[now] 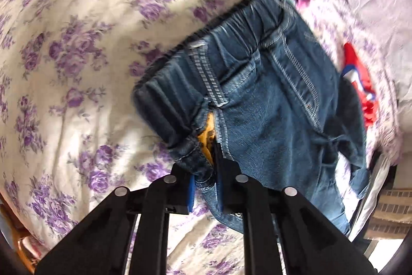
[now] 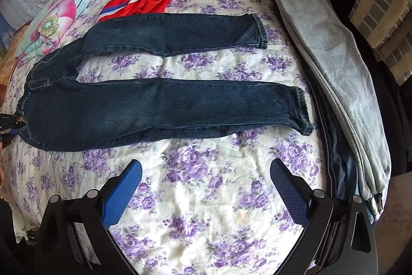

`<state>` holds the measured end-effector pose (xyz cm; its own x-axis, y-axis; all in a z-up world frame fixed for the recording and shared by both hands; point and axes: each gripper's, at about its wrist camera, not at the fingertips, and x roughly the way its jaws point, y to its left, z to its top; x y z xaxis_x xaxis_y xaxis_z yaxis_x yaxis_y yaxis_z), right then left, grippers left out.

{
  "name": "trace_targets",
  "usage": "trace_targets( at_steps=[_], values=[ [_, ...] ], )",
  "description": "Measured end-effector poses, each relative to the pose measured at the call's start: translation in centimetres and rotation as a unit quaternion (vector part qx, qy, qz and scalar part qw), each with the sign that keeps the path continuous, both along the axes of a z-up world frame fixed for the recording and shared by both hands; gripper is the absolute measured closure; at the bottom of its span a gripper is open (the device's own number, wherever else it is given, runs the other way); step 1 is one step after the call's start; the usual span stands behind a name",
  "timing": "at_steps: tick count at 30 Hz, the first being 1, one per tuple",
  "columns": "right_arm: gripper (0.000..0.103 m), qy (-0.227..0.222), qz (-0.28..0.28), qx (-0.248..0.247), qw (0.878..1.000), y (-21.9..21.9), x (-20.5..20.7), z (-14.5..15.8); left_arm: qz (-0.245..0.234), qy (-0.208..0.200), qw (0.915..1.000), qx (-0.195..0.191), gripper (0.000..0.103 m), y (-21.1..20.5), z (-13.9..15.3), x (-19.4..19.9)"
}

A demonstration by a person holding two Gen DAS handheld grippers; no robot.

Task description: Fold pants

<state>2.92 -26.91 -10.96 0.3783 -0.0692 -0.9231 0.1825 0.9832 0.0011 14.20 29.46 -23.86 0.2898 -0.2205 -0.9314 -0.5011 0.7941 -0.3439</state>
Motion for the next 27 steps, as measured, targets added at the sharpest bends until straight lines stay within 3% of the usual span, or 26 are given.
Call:
trace_targets(
  at_steps=[5, 9, 12, 14, 15, 16, 18, 20, 22, 25, 27],
  values=[
    [0.003, 0.017, -0.094, 0.068, 0.993, -6.7, -1.0, -3.8, -0.004, -0.031, 0.9992, 0.026, 0.093, -0.3, 1.7, -2.0],
    [0.003, -0.002, -0.152, 0.161, 0.975, -9.7, 0.2, -7.1, -0.010, -0.059, 0.9973, 0.043, 0.093, 0.6, 3.5, -4.3],
    [0.003, -0.009, -0.184, 0.210, 0.960, -10.6, 2.5, -9.2, -0.006, -0.040, 0.9981, 0.046, 0.093, 1.0, 3.4, -3.1],
    [0.025, -0.008, -0.213, 0.225, 0.951, -11.3, 3.9, -10.5, 0.001, -0.017, 0.9990, 0.042, 0.093, 1.0, 2.9, -2.1],
    [0.083, -0.010, -0.226, 0.229, 0.947, -11.6, 4.2, -11.0, 0.004, -0.011, 0.9990, 0.043, 0.093, 1.0, 2.8, -1.6],
    [0.093, -0.010, -0.235, 0.246, 0.940, -11.9, 4.4, -11.4, 0.005, -0.008, 0.9989, 0.045, 0.093, 0.4, 2.5, -1.6],
    [0.094, -0.012, -0.246, 0.255, 0.935, -12.1, 4.2, -11.2, 0.011, -0.020, 0.9985, 0.049, 0.093, 0.4, 3.5, -2.5],
    [0.094, -0.006, -0.225, 0.234, 0.946, -11.5, 3.9, -9.9, 0.017, -0.026, 0.9977, 0.060, 0.093, 0.8, 4.8, -4.3],
    [0.094, 0.010, -0.213, 0.237, 0.948, -11.0, 3.0, -9.1, 0.030, -0.019, 0.9972, 0.067, 0.093, 1.4, 5.3, -6.1],
    [0.093, 0.031, -0.188, 0.222, 0.956, -9.7, 1.8, -9.3, 0.042, -0.004, 0.9975, 0.057, 0.093, 2.6, 4.2, -8.4],
    [0.091, 0.042, -0.172, 0.199, 0.964, -8.9, 1.3, -10.8, 0.036, 0.009, 0.9972, 0.065, 0.092, 2.5, 2.3, -7.5]
  ],
)
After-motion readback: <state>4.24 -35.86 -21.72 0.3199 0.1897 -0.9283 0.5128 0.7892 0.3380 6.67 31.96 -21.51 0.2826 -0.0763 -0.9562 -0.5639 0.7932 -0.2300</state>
